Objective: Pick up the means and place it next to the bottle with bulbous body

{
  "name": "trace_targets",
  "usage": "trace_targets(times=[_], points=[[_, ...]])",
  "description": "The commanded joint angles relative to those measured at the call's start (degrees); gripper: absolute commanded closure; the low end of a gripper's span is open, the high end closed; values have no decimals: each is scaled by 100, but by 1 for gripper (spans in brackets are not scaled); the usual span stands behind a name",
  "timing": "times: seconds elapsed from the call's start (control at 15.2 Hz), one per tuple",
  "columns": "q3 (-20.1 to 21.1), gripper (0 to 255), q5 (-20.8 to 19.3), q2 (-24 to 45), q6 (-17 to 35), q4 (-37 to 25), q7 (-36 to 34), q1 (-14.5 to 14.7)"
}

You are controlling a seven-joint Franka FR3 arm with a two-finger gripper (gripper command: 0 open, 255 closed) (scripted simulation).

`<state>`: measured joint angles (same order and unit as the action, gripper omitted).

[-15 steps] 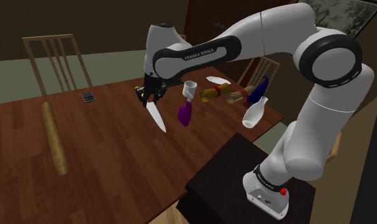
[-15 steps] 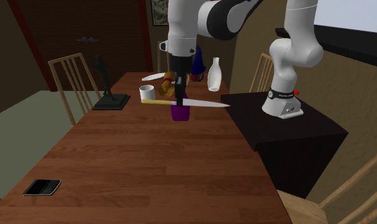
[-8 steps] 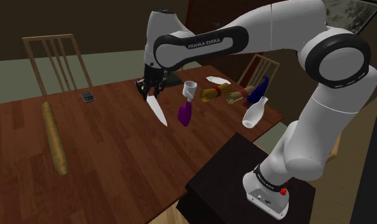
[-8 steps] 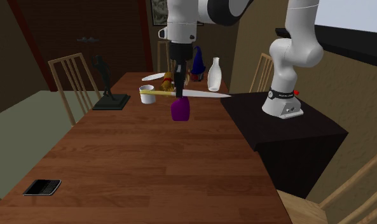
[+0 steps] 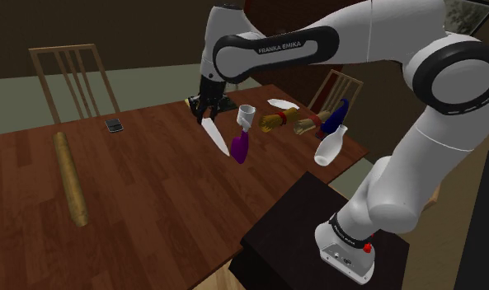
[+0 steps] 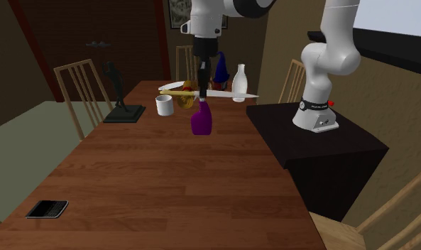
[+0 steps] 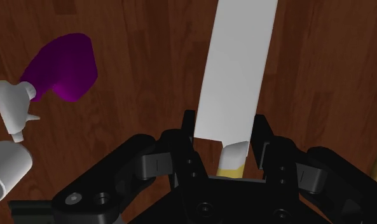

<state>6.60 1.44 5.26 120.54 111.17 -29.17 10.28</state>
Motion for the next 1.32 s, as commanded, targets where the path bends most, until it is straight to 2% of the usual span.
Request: trace_targets(times=[0.0,0.59,1.25], points=[[-101,255,65,-281,51,336,267,-135],[-681,255,181,-1286,171,1510,1435,-661],[-1513,255,28,-1967,112,2193,2775,-1269]])
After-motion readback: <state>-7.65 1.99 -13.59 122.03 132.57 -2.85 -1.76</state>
